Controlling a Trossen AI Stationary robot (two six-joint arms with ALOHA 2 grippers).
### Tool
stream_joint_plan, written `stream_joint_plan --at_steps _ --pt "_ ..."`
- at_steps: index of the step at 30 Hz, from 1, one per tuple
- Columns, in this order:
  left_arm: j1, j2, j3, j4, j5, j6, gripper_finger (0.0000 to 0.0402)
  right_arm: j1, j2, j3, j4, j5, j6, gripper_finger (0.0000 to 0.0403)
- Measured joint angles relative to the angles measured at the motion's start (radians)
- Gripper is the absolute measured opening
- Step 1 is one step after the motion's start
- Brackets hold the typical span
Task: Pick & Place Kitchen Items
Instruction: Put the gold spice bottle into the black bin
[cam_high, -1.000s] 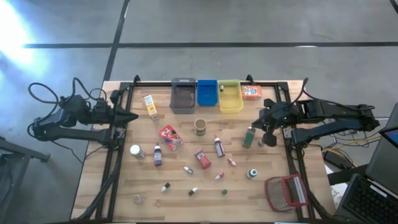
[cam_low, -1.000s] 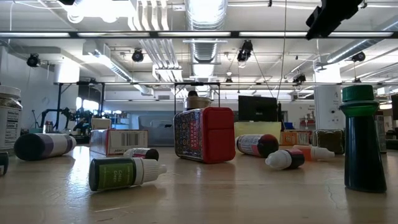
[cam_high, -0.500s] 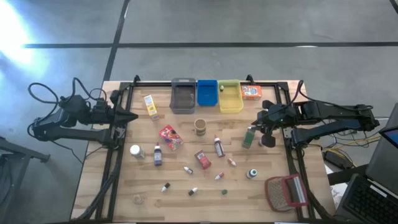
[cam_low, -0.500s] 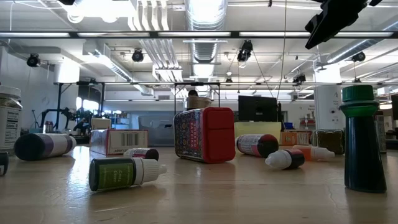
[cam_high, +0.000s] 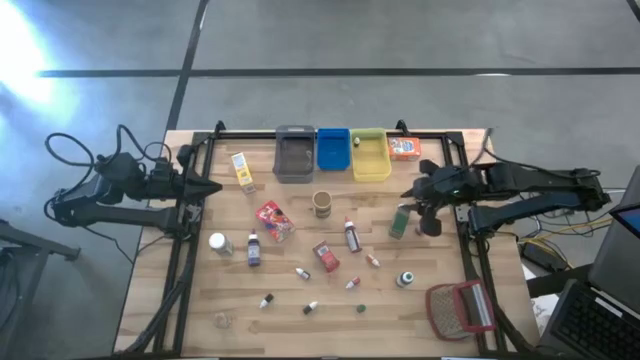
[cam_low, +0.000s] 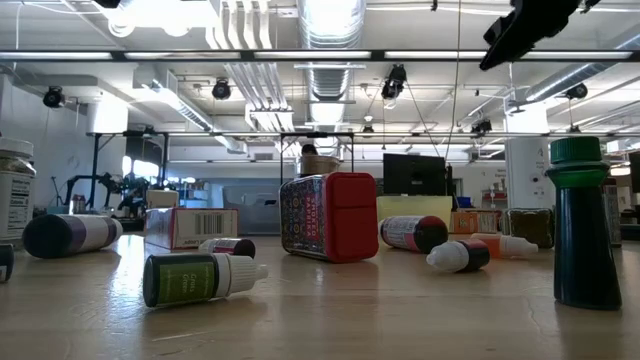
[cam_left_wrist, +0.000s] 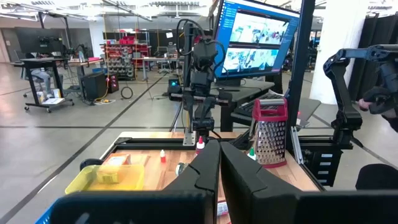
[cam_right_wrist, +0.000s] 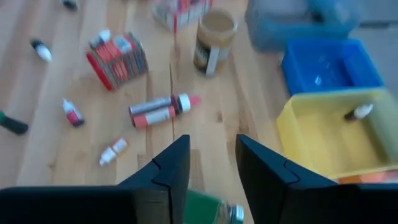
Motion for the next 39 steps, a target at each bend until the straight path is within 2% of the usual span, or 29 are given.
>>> stream_joint_plan --at_steps 8,15,19,23,31,39 --pt "0.0 0.0 0.0 0.0 0.0 0.0 0.0019 -0.014 -0.298 -0.04 0.032 0.012 -0.01 0.0151" --pt "0.0 0.0 0.0 0.0 0.0 0.0 0.0019 -0.019 -0.595 -0.146 0.025 0.152 0.034 0.017" --pt "0.0 0.0 0.0 0.0 0.0 0.0 0.0019 -0.019 -0.743 -0.192 0.008 0.159 0.031 0.0181" --pt "0.0 0.0 0.0 0.0 0.0 0.0 0.0019 -0.019 -0.84 -0.179 0.017 0.16 0.03 0.019" --pt "0.0 0.0 0.0 -0.001 0.0 0.0 0.0019 -0.019 -0.804 -0.106 -0.008 0.163 0.027 0.0201" --pt "0.0 0.001 0.0 -0.002 0.0 0.0 0.0019 -0.019 -0.75 -0.087 -0.009 0.163 0.026 0.0182"
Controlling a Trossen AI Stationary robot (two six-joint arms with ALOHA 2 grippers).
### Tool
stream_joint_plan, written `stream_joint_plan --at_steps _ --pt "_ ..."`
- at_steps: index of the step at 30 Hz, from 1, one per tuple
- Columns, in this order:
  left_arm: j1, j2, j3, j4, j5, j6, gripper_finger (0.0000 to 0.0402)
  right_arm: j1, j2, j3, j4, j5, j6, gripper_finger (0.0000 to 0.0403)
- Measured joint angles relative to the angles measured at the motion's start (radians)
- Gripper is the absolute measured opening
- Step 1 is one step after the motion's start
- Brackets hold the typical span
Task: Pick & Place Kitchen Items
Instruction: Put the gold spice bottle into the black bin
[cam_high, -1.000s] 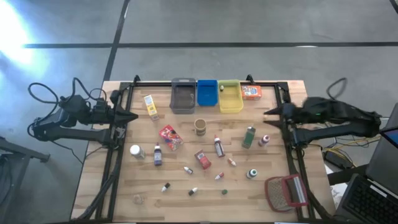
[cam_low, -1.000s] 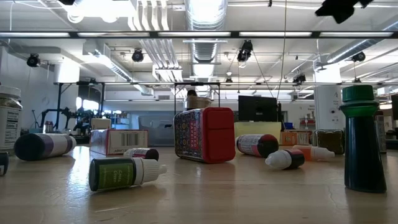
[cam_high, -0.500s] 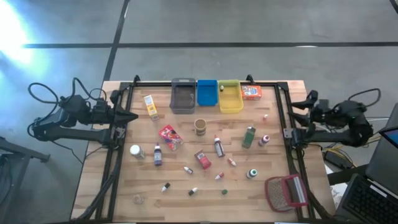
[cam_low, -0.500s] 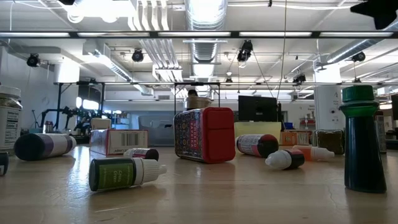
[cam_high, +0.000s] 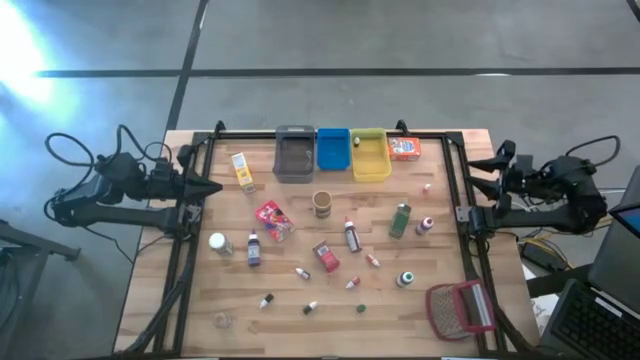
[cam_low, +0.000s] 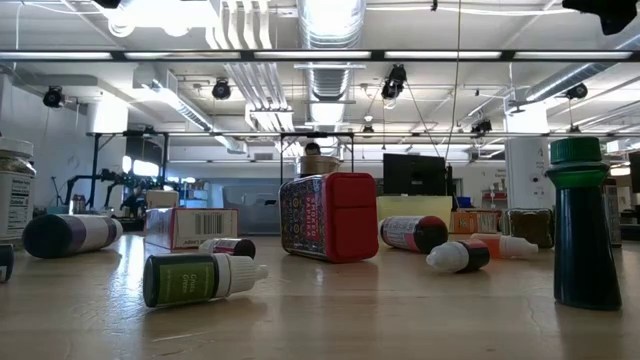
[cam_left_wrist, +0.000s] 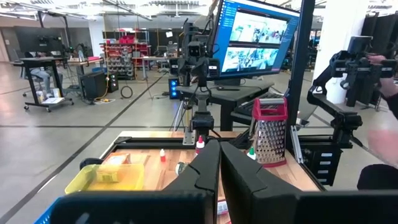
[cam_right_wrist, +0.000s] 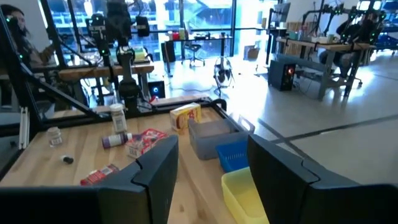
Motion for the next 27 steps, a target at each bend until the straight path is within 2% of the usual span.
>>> stream_joint_plan --at_steps 27 --pt "0.0 0.0 0.0 0.0 0.0 0.0 0.0019 0.0 0.012 -0.005 -0.006 0.012 0.028 0.0097"
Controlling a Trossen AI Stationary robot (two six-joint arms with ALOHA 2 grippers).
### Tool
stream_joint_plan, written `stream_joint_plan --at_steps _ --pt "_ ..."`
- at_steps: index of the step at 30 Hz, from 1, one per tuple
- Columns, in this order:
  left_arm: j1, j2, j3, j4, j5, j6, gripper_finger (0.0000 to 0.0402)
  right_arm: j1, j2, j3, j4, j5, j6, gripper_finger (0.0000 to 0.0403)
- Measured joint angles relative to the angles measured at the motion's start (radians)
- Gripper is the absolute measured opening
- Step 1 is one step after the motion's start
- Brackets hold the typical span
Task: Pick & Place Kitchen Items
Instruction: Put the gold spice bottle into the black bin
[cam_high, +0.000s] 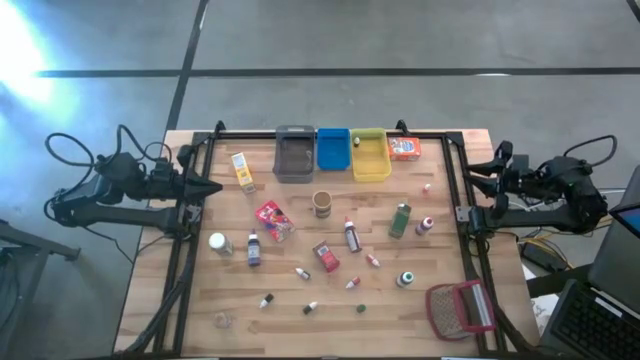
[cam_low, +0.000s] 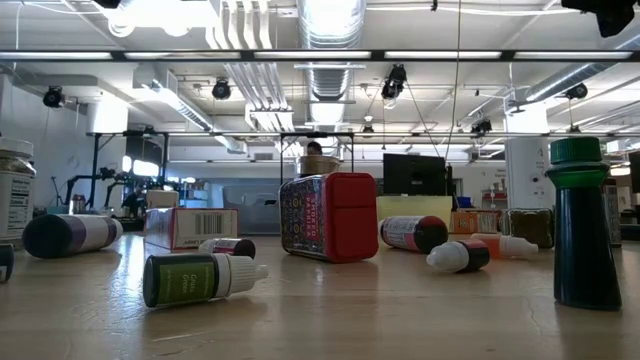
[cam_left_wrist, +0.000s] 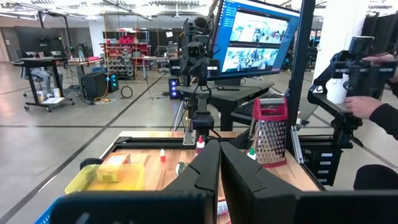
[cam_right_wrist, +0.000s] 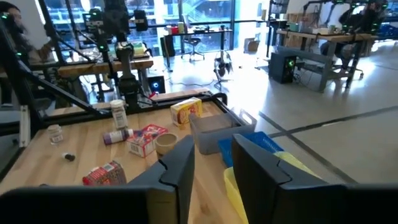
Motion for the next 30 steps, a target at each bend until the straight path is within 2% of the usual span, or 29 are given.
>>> stream_joint_plan --at_steps 8,11,14,21,30 --pt "0.0 0.0 0.0 0.0 0.0 0.0 0.0019 0.0 0.0 0.009 0.016 0.314 0.092 0.0067" --pt "0.0 0.0 0.0 0.0 0.0 0.0 0.0019 0.0 -0.001 0.022 0.012 0.369 0.109 0.0057" --pt "0.0 0.0 0.0 0.0 0.0 0.0 0.0019 0.0 -0.001 0.038 0.015 0.344 0.077 0.0049" --pt "0.0 0.0 0.0 0.0 0.0 0.0 0.0019 0.0 -0.001 0.016 -0.003 0.146 0.053 0.0038" --pt "0.0 0.0 0.0 0.0 0.0 0.0 0.0019 0.0 0.0 -0.058 -0.002 0.13 0.056 0.006"
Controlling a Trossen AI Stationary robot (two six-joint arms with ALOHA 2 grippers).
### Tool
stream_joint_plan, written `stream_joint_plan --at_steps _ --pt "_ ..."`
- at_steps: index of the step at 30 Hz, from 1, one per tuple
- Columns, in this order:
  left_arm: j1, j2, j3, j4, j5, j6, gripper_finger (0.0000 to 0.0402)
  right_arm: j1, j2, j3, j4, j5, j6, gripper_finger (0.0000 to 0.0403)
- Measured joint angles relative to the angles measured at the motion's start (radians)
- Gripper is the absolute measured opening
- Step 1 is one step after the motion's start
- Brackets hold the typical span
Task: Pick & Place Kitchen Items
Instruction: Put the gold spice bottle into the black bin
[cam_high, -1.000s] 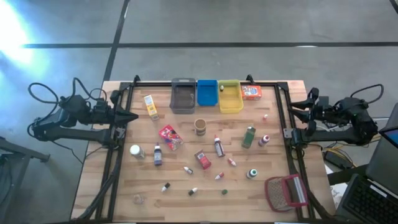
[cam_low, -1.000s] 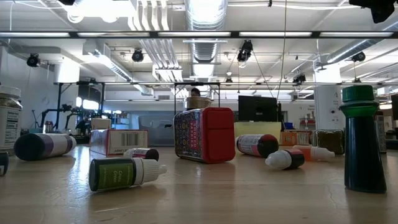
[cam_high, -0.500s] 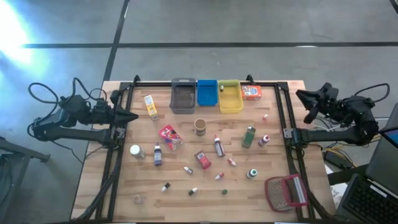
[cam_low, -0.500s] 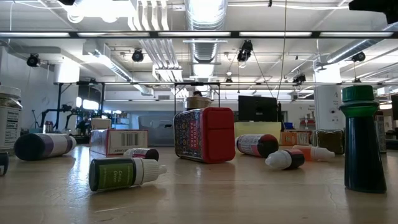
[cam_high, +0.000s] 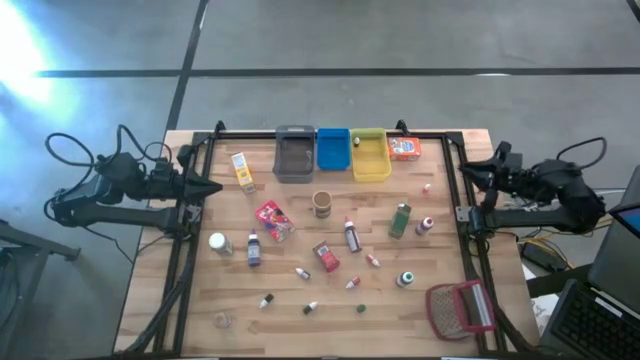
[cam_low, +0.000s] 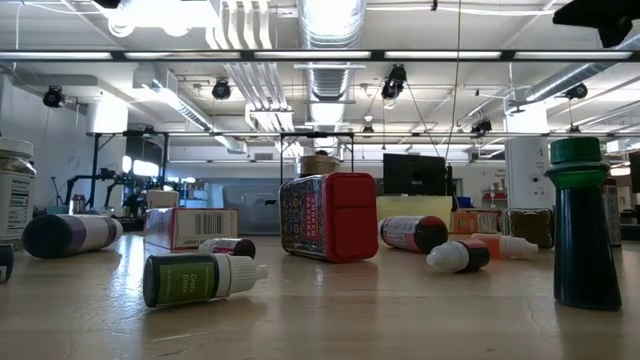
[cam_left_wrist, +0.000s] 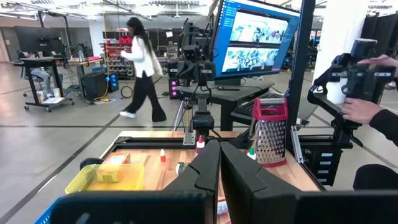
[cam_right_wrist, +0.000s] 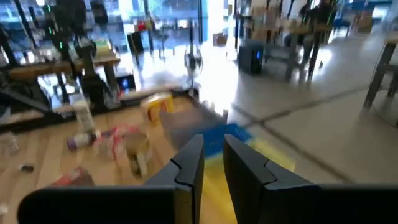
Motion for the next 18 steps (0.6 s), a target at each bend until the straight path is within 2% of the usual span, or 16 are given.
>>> stream_joint_plan --at_steps 4,8,13,18 --pt "0.0 0.0 0.0 0.0 0.0 0.0 0.0019 0.0 0.0 -0.033 -0.091 0.026 0.137 0.0074" --pt "0.0 0.0 0.0 0.0 0.0 0.0 0.0019 0.0 -0.001 -0.033 -0.093 0.029 0.118 0.0089" --pt "0.0 0.0 0.0 0.0 0.0 0.0 0.0019 0.0 -0.001 -0.033 -0.096 -0.035 0.077 0.0106" --pt "0.0 0.0 0.0 0.0 0.0 0.0 0.0019 0.0 -0.001 -0.032 -0.096 -0.041 0.073 0.0121"
